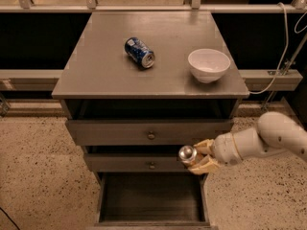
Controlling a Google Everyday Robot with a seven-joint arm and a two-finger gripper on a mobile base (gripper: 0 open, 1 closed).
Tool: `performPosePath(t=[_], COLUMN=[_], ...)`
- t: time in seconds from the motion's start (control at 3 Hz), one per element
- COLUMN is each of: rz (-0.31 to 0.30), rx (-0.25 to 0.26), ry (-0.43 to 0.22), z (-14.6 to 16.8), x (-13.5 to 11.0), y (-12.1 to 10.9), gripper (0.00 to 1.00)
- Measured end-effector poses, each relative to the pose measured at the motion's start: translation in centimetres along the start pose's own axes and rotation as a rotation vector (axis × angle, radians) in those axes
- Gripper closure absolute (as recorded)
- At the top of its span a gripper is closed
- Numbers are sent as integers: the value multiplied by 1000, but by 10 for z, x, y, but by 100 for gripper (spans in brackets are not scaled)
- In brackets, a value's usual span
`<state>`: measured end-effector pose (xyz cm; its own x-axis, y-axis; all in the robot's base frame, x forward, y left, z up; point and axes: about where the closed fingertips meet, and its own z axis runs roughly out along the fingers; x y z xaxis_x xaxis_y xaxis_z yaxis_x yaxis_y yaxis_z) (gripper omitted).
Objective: Place orange can into bottom drawer
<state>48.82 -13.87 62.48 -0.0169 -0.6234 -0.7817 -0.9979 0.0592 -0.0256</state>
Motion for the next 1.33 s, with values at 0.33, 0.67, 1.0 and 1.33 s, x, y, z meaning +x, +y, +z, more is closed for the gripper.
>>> performPosePath(t=[0.33,0.67,1.0,1.33], rz=[60,174,253,274], rx=[54,-7,-116,-167], ry=[-207,-262,-225,-249], z=[39,101,162,189], x=[40,105,158,177], y=[-6,2,24,33], gripper=[100,100,100,100])
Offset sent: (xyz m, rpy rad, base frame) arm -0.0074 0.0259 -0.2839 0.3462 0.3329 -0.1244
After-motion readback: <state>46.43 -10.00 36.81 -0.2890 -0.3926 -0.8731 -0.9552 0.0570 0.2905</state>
